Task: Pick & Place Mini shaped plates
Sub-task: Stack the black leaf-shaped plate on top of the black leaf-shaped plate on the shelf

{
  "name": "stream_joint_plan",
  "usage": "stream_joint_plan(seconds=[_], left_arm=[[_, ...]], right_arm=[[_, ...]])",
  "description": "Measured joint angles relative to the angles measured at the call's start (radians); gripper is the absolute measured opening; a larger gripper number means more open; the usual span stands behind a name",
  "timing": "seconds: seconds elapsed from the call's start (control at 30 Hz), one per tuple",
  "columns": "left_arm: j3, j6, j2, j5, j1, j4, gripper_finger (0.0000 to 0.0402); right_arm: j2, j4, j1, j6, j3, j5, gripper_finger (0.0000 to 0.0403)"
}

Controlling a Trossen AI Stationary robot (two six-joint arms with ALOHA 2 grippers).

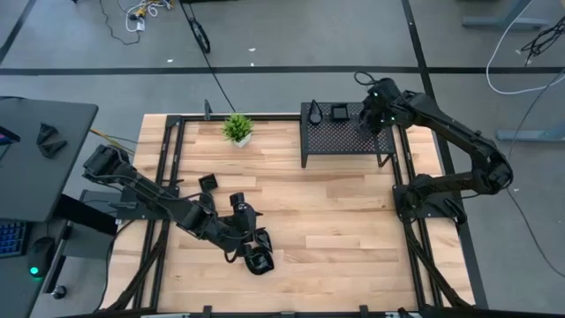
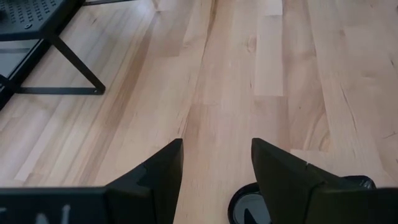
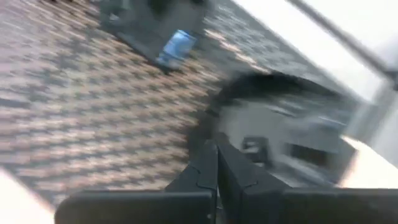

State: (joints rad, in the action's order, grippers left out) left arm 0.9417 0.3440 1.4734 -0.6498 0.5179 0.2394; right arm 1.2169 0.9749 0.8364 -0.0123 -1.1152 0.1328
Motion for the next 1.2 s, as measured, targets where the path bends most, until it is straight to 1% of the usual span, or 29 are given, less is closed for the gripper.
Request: stream_joint_plan(seconds=[0.07,0.1,0.27,0.37,0.47,0.53,0.73,0.9,0.97,1.1,1.2], left_arm=[[0.000,0.000,0.000,0.000,-0.001,-0.001,0.0195],[0.000,0.000,0.000,0.000,-0.003,-0.002,0.0195],[0.000,0.000,0.000,0.000,-0.011,-0.002,0.0195],[0.000,0.000,0.000,0.000,-0.011,-0.002,0.0195],[0.000,0.000,0.000,0.000,-0.011,-0.003,0.0195],[0.000,0.000,0.000,0.000,-0.011,-0.003,0.0195],[0.000,0.000,0.000,0.000,-0.011,-0.003,0.0195],[0.000,0.000,0.000,0.000,-0.011,-0.003,0.0195],[0.000,-0.011,0.000,0.000,-0.013,-0.003,0.0195],[0.000,-0.013,0.000,0.000,-0.023,-0.007,0.0195],[0.000,-0.014,0.000,0.000,-0.029,-0.012,0.0195]], right_arm=[[0.003,-0.037,-0.015,-0.031,0.000,-0.083,0.0004],[0.007,-0.053,-0.025,-0.040,0.000,-0.095,0.0004],[0.049,-0.052,-0.053,-0.061,0.000,-0.097,0.0003],[0.053,-0.012,-0.053,-0.084,0.000,-0.061,0.0003],[0.033,0.041,-0.053,-0.108,0.000,0.015,0.0003],[0.019,0.070,-0.053,-0.112,0.000,0.046,0.0003],[-0.042,0.125,-0.053,-0.140,-0.001,0.069,0.0002],[-0.097,0.110,-0.070,-0.108,-0.001,0.046,0.0002],[-0.105,0.109,-0.073,-0.116,-0.001,0.054,0.0003],[-0.084,0.072,-0.061,-0.171,-0.001,0.186,0.0011],[-0.042,-0.003,-0.039,-0.190,-0.001,0.214,0.0009]])
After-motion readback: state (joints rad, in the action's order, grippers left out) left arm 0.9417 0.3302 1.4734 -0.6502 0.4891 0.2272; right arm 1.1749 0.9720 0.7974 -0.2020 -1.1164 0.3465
